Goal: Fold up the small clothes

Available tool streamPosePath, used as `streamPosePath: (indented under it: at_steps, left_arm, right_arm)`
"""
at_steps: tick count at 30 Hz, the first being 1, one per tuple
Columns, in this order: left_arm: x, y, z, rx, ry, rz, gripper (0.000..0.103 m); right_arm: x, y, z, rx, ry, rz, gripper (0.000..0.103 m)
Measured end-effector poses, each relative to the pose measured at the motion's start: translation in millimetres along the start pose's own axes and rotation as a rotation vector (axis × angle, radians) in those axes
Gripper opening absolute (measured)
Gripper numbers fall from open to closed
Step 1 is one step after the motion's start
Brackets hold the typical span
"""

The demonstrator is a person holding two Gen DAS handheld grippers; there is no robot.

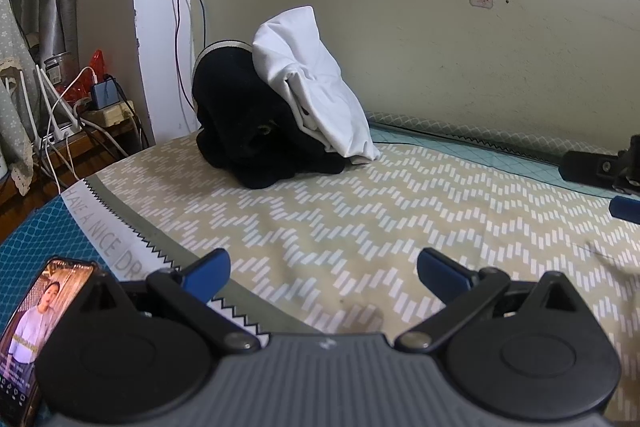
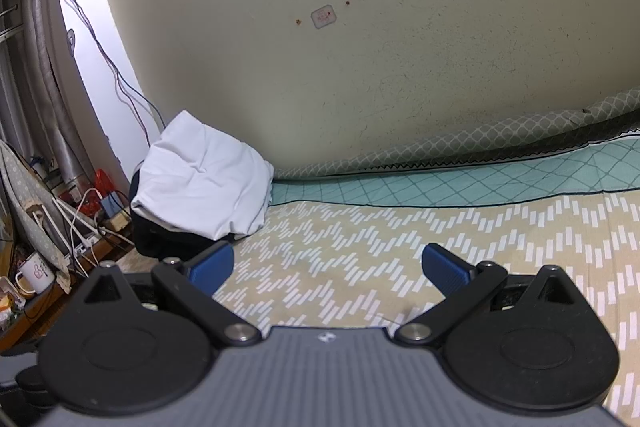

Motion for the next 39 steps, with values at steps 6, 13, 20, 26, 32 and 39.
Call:
streamPosePath:
  at_steps: [6,13,20,26,32,39]
  left_arm:
    - [0.1,0.6,2.0,0.001,0.0,0.0,0.103]
    - [-0.1,0.9,2.2,-0.001,-0.001,-0.001,0.103]
    - [-0.3,1.0,2.3,-0.001,0.0,-0.001,0.103]
    - [-0.5,1.2,2.2,-0.001,-0.001,-0.001,0.103]
    - [0.0,1.1,4.0,0.002,-0.007,-0.001,0.103]
    - [1.6,-1.7,5.3,0.005,-0.008,0.008,0.103]
  right_arm:
    - [0.1,0.2,-0.3,0.001,0.0,0.0,0.096]
    - [0.1,0.2,-0.4,0.001,0.001,0.0,0.096]
    - [-0.1,0.3,-0.3,0.002,0.001,-0.001,0.096]
    - [-0.2,0.4,-0.1,0.002,0.001,-0.001,0.096]
    - [-0.2,0.6,-0.4,0.003,0.001,-0.002,0.096]
    - [1.7,0.1,-1.0,0.016,-0.005,0.001,0.096]
Point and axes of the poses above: each gripper's, at about its wrist camera, not at the fingertips, and y roughly the way its jaws point, z to its right, x to its underside, the point moved 1 cm from there along y, roughly the way its jaws point, and after that the axes turned 11 degrees about y, right-handed, at the moved point
